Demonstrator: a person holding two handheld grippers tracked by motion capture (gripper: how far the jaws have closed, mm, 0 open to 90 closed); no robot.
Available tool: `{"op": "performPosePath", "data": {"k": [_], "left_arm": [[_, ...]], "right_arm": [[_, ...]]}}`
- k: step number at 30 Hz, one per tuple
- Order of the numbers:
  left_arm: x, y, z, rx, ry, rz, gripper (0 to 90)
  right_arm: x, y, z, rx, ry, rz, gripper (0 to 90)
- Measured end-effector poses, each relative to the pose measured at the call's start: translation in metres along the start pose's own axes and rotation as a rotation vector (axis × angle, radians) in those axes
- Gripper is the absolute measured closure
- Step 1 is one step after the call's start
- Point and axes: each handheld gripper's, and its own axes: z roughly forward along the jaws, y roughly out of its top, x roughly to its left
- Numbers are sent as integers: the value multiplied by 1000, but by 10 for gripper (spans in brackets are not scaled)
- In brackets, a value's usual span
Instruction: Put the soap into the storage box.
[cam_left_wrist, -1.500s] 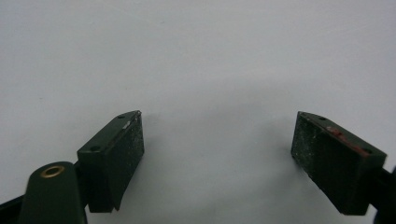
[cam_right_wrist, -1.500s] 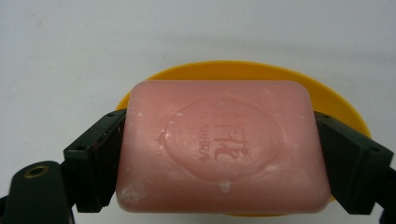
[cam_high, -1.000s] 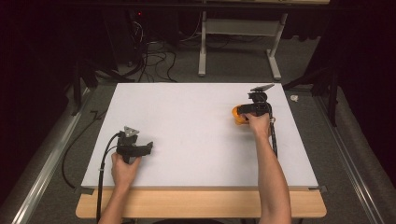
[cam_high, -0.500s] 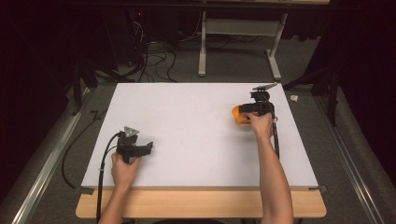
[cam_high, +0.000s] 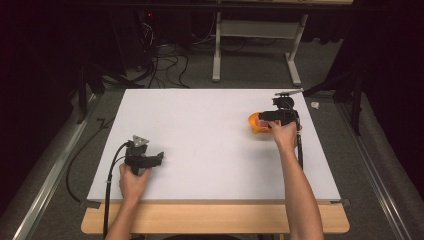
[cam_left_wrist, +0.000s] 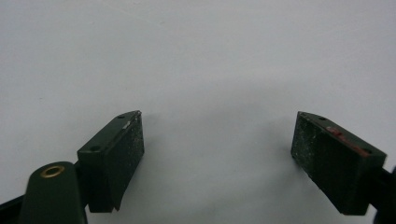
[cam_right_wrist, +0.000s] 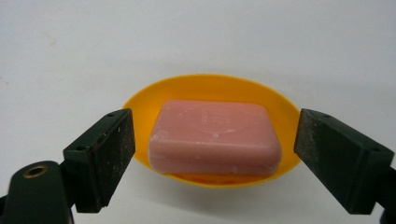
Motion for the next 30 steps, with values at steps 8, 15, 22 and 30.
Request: {"op": "performPosePath", "data": {"k": [8, 15, 22, 30], "left_arm": [[0, 0, 0, 0, 0, 0, 176], [0, 0, 0, 0, 0, 0, 175], [0, 0, 0, -2, 1, 0, 176], [0, 0, 0, -1, 1, -1, 176]], "right_arm": [[1, -5, -17, -42, 20, -20, 136], [4, -13, -35, -97, 46, -48, 141], [5, -19, -44, -125, 66, -54, 144], [6, -29, -54, -165, 91, -60, 153]]}}
